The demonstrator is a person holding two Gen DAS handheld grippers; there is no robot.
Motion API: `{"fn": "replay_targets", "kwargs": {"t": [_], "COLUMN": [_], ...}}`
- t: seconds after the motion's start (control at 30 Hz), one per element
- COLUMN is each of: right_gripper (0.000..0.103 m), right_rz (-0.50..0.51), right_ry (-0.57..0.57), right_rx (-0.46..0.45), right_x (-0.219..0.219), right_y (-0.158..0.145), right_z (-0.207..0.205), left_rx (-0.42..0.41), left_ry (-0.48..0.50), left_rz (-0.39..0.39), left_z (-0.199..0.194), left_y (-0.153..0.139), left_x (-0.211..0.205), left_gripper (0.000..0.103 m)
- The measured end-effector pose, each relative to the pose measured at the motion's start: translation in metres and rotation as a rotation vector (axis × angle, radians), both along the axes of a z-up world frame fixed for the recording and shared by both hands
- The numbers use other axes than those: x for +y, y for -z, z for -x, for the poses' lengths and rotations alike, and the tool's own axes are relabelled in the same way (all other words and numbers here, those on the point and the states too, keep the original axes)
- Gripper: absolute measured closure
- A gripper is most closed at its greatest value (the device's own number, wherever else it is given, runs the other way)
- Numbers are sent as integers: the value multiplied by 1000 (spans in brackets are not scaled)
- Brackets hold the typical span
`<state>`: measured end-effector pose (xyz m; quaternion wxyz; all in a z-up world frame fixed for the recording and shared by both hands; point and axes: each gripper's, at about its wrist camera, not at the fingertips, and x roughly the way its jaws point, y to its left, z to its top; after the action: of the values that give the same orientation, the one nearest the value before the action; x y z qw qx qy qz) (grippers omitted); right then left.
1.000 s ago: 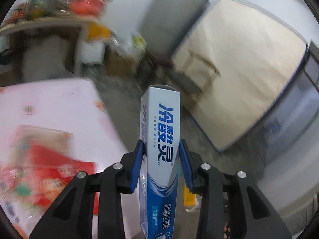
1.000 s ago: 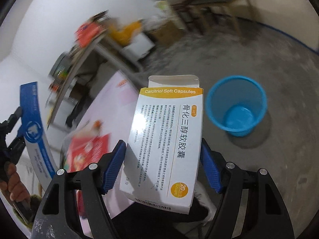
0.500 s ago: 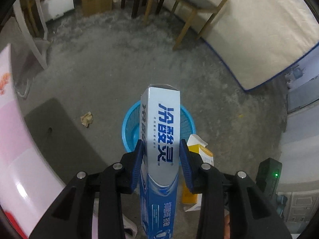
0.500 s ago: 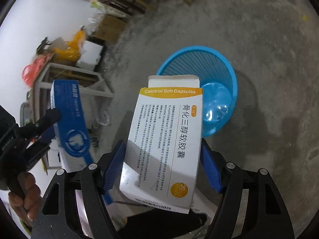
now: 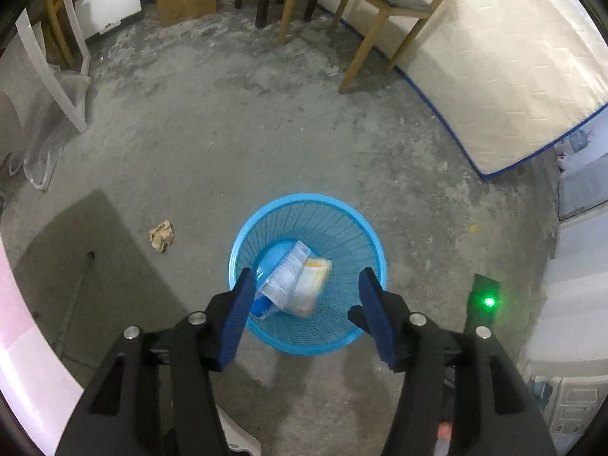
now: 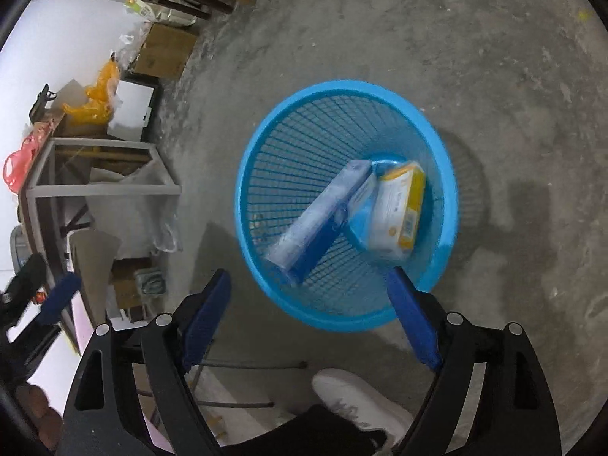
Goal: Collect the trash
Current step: 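Move both tools back over the table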
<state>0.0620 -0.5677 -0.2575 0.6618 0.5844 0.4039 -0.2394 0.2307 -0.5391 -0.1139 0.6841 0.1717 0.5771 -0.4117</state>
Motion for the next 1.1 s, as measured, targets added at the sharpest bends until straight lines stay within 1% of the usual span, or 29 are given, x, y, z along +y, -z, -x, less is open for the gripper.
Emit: {"fn": "replay_targets", "kwargs": {"t": [0.1,0.17,0.23,0.3,0.33,0.37,0.4,0.47,0.5,0.53,0.57,0.63,0.67,0.7,0.73,0.77,0.8,0.87,0.9,0.93,1.0,1.07,1.1], "right_gripper": [23,23,23,23,23,23,22,13,12,8,8,8,8,8,8,8,8,8,8,8,8,8,8], "right_rz": [25,54,105,159,191,235,284,376,432,491,536,652,687,726,755,805,862,925,955,979,1002,1019,1017], "right_ry": [17,17,3,-11,-23,-35,-47,-67,-73,-78,-83,-91,-96,-110,-124,-140,-150,-175,-193,-214,-257,-324,-349], "right_rx": [-3,-1,4,13,23,44,66,109,137,156,169,249,270,273,262,249,241,178,124,54,-50,-124,-152], "right_x": [2,6,12,17,21,27,34,47,56,66,73,95,102,113,121,133,146,167,179,192,213,236,246], "right_y": [-5,-11,-23,-33,-40,-50,-61,-79,-91,-104,-111,-131,-137,-145,-150,-158,-167,-181,-189,-198,-210,-220,-223], "right_z": [7,12,19,25,28,33,38,45,50,55,59,64,65,68,69,71,73,73,73,72,68,59,52], "left_rx": [-1,-5,-26,-71,-85,-107,-123,-168,-190,-203,-218,-231,-233,-231,-232,-242,-257,-311,-327,-344,-368,-394,-402], "left_ry": [3,12,37,66,78,98,109,139,145,146,144,132,120,100,72,40,8,-92,-129,-185,-294,-405,-441], "left_rz": [26,51,74,104,121,144,161,214,238,251,272,303,314,336,356,370,387,408,408,418,436,440,440], "left_z": [6,11,17,25,28,32,34,40,42,44,45,46,45,43,41,39,38,36,36,35,37,44,49], "left_y": [-14,-29,-45,-67,-75,-87,-96,-122,-135,-143,-155,-175,-182,-191,-201,-209,-216,-232,-236,-240,-244,-242,-238], "left_x": [8,17,27,45,52,63,72,102,119,132,152,193,208,232,259,283,307,369,389,420,471,522,541], "left_gripper": [48,48,47,42,36,31,29,22,21,20,18,17,16,14,10,6,6,6,6,6,6,6,6]}}
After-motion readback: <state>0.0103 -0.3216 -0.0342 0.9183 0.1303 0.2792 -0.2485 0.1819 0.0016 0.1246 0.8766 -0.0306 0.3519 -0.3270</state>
